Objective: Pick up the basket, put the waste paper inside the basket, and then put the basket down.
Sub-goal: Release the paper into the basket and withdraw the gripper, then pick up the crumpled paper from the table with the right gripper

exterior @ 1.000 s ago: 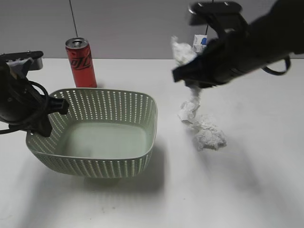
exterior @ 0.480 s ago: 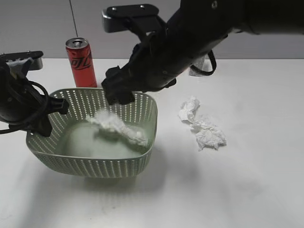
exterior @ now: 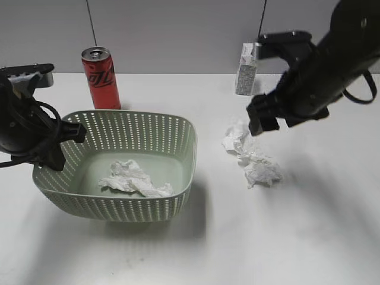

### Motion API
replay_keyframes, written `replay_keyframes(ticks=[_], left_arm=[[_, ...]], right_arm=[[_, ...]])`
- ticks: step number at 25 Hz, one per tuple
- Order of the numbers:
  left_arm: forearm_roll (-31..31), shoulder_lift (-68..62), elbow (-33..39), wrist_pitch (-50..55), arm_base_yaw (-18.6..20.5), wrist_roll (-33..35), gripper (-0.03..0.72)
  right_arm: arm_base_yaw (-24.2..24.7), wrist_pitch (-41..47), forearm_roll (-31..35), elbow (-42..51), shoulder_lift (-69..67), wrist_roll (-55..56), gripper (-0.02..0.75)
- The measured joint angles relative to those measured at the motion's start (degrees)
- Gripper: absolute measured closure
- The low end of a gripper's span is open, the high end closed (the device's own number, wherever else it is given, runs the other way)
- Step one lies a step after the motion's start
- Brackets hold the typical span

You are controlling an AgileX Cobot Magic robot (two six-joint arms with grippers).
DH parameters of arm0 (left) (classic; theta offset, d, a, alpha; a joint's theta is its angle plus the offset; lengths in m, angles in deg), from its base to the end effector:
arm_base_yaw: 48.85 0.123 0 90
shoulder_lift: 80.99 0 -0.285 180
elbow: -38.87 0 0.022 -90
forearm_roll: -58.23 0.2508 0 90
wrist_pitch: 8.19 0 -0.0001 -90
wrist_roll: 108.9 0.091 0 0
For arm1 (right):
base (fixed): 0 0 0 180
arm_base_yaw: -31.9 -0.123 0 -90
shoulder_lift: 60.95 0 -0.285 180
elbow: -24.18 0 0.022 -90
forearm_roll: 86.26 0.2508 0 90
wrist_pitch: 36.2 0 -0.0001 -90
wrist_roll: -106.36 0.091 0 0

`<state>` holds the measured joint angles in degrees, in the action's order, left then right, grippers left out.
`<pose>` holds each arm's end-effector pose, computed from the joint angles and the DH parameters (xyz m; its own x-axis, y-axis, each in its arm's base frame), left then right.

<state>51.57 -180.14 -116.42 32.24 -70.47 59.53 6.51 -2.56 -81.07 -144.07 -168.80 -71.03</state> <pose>0.2676 -0.1134 0.1956 -0.9673 0.0761 -0.2418 0.1142 0.9824 -0.1478 0.3208 0.1573 0.2084 -0.8542 -0.2719 -0.4432 -0.3481 0.9322 0.0989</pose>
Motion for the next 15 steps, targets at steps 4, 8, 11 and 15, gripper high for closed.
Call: replay_keyframes(ticks=[4, 8, 11, 15], left_arm=[[0.0, 0.0, 0.0, -0.2, 0.0, -0.1, 0.689], [0.0, 0.0, 0.0, -0.4, 0.0, 0.0, 0.689], [0.0, 0.0, 0.0, -0.4, 0.0, 0.0, 0.689], [0.0, 0.0, 0.0, -0.4, 0.0, 0.0, 0.689]], right_arm=[[1.6, -7.1, -0.4, 5.9, -4.0, 0.0, 0.143], [1.6, -12.1, -0.6, 6.6, -8.8, 0.1, 0.143], [1.6, -12.9, -0.7, 6.7, -11.5, 0.1, 0.148], [1.6, -12.6, -0.7, 6.7, -12.8, 0.1, 0.265]])
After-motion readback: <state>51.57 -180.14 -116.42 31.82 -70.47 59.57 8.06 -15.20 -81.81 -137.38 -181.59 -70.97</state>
